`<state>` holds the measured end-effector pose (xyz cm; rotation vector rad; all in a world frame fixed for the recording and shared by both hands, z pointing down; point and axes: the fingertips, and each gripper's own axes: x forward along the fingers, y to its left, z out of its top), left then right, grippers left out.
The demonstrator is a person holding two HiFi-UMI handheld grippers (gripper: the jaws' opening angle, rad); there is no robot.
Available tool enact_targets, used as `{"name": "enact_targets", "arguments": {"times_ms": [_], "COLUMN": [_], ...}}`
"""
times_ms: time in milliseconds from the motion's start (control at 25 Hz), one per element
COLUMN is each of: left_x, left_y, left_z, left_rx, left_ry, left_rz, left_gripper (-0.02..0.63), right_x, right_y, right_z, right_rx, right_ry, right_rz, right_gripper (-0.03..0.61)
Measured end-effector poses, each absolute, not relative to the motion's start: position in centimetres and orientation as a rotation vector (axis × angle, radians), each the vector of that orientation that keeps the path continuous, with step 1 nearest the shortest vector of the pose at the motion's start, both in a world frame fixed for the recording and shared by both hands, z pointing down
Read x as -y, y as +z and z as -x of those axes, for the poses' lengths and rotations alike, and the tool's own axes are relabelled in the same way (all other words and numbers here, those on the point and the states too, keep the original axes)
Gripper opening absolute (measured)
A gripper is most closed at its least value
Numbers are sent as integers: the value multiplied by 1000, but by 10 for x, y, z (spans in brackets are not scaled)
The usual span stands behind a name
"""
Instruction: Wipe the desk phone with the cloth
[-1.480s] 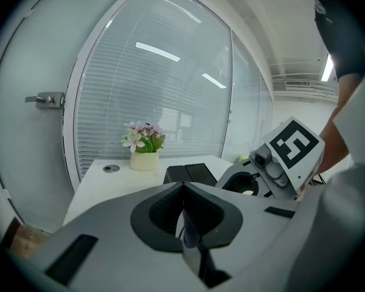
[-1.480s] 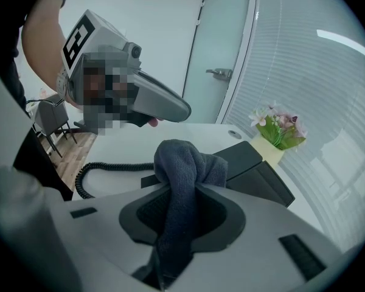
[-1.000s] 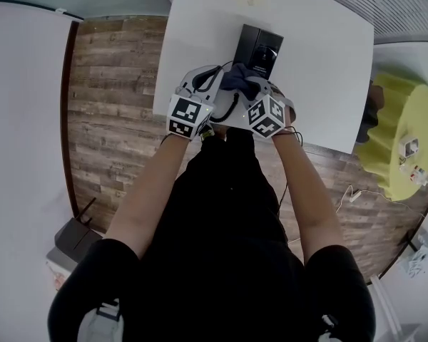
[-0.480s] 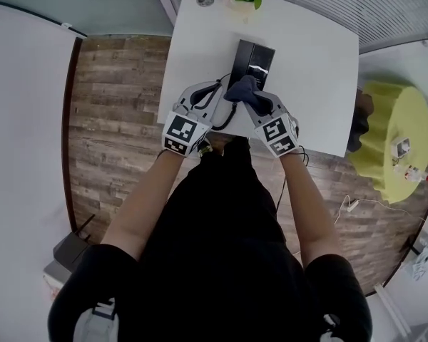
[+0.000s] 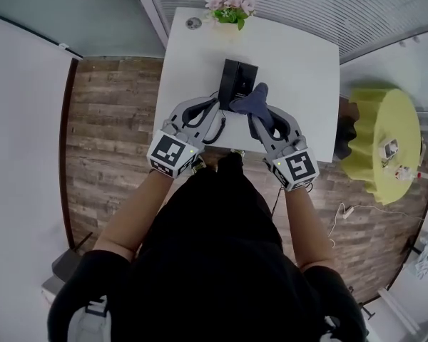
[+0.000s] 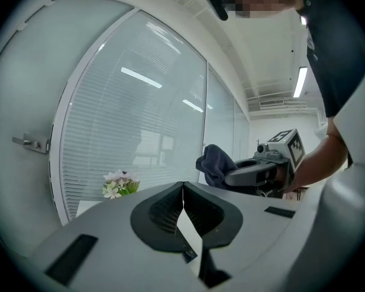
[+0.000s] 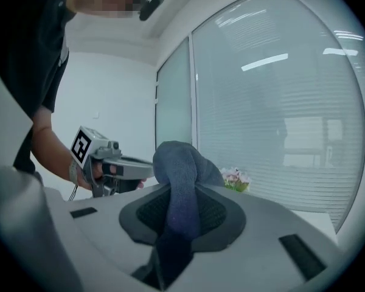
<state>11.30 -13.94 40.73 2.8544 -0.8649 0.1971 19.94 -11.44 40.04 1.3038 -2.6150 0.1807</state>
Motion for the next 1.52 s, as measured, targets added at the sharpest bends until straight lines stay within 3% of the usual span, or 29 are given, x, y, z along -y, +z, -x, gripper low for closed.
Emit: {"name": "enact_targets", "arguments": {"times_ms": [560,1520], "left_x": [140,156], "left_y": [310,293], "left_z": [-133,-143], "left_rx": [836,915], "left_ry": [131,114], "left_rz": [-2973,-3019], "left_gripper": [11,11], "right_x": [122,134], "right_y": [281,270], "right_z": [-213,-221], "right_rx": [2800,2779], "right_ry": [-32,-117], "right_rz": [-1400,-1388], "right_gripper": [97,97]}}
